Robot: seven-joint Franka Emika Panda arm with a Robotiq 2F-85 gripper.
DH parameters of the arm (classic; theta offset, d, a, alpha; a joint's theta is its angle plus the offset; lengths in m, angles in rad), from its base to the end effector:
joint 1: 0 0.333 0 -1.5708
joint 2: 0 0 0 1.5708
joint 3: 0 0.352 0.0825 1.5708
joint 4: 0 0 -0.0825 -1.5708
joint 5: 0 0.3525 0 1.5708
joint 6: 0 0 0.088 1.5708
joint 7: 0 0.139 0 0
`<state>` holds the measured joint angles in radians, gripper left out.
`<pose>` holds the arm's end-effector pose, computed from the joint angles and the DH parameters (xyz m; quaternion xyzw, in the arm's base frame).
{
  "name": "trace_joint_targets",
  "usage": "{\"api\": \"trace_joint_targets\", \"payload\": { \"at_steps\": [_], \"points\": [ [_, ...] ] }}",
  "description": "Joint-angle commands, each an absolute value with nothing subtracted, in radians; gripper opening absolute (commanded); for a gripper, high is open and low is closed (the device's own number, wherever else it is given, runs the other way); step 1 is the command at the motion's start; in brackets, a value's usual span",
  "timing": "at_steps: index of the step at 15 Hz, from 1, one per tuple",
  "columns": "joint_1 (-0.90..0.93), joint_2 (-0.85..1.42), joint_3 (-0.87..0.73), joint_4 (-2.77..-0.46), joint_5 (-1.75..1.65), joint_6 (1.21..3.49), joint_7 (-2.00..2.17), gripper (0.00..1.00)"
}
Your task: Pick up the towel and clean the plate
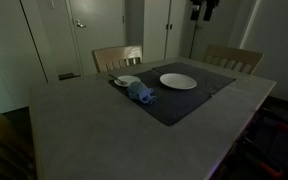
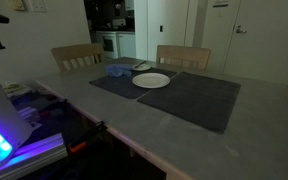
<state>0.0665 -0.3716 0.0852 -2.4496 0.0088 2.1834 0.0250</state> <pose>0.3946 0.0626 0.4623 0.9968 0.0588 0.0529 0.0072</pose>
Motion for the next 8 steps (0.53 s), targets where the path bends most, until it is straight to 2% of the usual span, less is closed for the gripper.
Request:
{"api": "trace_joint_targets", "payload": {
  "at_steps": [1, 8],
  "points": [
    [0.084, -0.182, 0.086, -2.334, 0.003, 2.245, -0.023, 1.0],
    [0.102, 0.078, 0.095, -2.147, -0.005, 2.256, -0.054, 1.0]
  ]
}}
